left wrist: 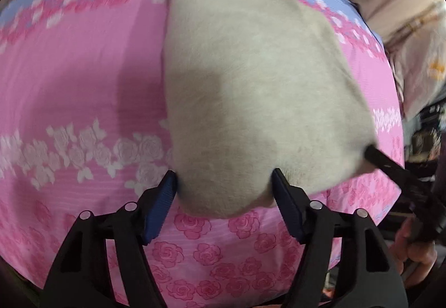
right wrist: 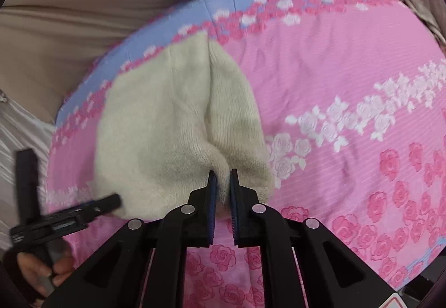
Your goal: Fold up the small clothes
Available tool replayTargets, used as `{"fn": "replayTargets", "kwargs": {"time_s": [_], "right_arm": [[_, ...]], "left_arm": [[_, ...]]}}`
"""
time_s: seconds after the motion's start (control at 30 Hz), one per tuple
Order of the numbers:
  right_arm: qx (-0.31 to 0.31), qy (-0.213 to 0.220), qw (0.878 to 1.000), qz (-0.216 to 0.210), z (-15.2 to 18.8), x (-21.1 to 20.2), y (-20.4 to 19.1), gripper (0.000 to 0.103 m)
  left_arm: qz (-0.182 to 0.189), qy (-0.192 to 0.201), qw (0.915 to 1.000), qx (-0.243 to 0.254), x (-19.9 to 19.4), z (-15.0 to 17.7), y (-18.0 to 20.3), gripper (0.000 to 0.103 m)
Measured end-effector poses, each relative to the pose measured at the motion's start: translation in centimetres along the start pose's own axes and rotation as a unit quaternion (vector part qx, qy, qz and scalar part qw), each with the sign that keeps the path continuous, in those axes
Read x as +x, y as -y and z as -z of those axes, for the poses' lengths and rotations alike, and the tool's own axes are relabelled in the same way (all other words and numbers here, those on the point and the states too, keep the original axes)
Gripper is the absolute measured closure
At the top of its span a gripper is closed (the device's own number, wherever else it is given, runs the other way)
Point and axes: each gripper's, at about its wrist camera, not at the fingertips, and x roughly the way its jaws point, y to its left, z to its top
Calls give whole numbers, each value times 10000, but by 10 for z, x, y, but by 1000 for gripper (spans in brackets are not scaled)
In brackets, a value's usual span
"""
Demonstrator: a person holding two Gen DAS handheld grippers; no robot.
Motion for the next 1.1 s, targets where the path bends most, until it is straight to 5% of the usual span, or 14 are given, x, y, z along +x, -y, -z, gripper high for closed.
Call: {"fn": "replayTargets", "kwargs": {"time_s": [0.17,0.23,0.33,0.47,0.6,0.73,0.83,0.93,1.1], "right_arm": [[-367,-1056,9928,422,23,54,17,90],[-321,-884,9948,396,19,39,10,78],[-301,-78,9993,184,0,5,2,30],[-241,78,9995,-163,-30,12,4,22],[171,-481,9978,-429,-39,61,20,22],[773,-881,9847,-1292,-42,95,35,21],[975,-1021,9745,-1747,-43,106,31,55],[582,-730,9821,-1638,-52,81,9,68],[38,338,9860,-1631,-76,2,-26,70]], "left_arm": [[306,-219,9984,-430,15,6,-17,20],[567,-32,9971,-499,2,4,-19,22],[1201,666,9865,-893,-34,-2,-33,11],[1412,682,9760,-1514,-34,-25,-58,9],[1649,230,9698,-1784,3,-42,-65,9],[1841,-2,9690,-1649,39,-46,-60,5],[1934,-4,9721,-1324,42,-50,-46,25],[1933,207,9754,-1035,22,-58,-32,53],[2176,836,9706,-595,-41,-77,-11,56]]}}
